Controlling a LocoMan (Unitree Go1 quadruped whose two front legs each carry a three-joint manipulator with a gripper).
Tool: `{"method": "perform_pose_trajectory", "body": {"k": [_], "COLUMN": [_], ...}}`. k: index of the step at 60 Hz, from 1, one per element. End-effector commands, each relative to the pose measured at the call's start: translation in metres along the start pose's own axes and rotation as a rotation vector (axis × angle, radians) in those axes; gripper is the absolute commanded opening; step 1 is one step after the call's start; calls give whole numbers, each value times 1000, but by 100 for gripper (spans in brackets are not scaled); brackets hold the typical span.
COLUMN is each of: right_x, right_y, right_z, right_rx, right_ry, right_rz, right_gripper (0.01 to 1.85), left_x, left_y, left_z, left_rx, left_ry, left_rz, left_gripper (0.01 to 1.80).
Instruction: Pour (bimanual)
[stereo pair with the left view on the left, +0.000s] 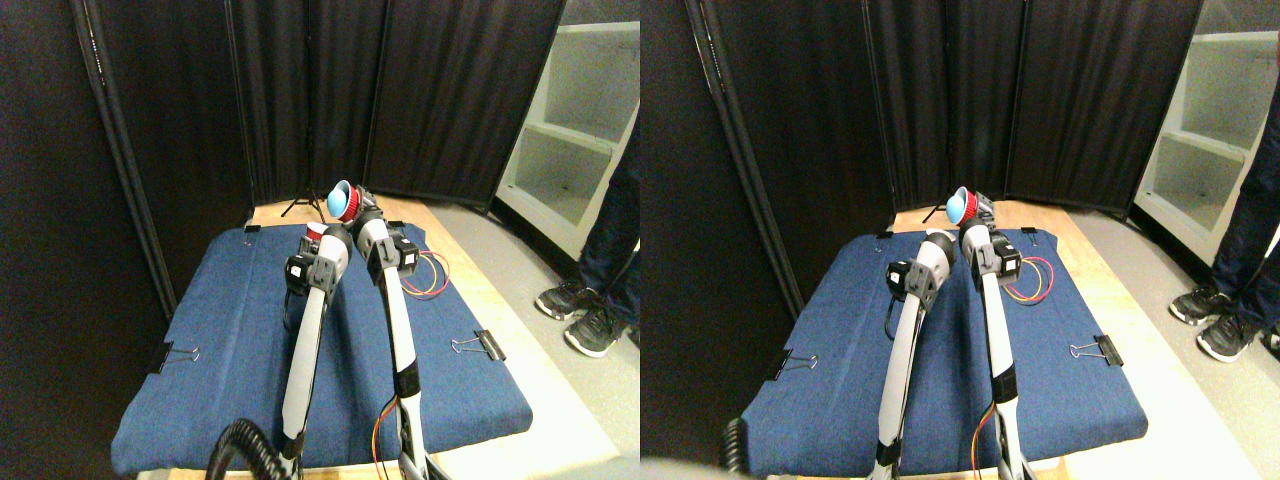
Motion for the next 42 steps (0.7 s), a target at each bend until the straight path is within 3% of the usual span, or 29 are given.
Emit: {"method": "perform_pose_trajectory", "body": {"k": [1, 6, 42], "right_x": [2, 2, -3], "right_y": [6, 6, 3], "right_z": [-1, -1, -2], "right_rx": [0, -1, -177], "right_ry": [-6, -4, 14], "right_rz": [17, 16, 83], "right_gripper": [33, 33, 33], "left_x": [-4, -4, -5], "left_y": [-7, -7, -8], "left_z": [0, 1, 1], "left_rx": [-15, -17, -8], "left_ry": [-4, -27, -18], "left_rz": [-37, -33, -33], "left_gripper": [33, 33, 33]}}
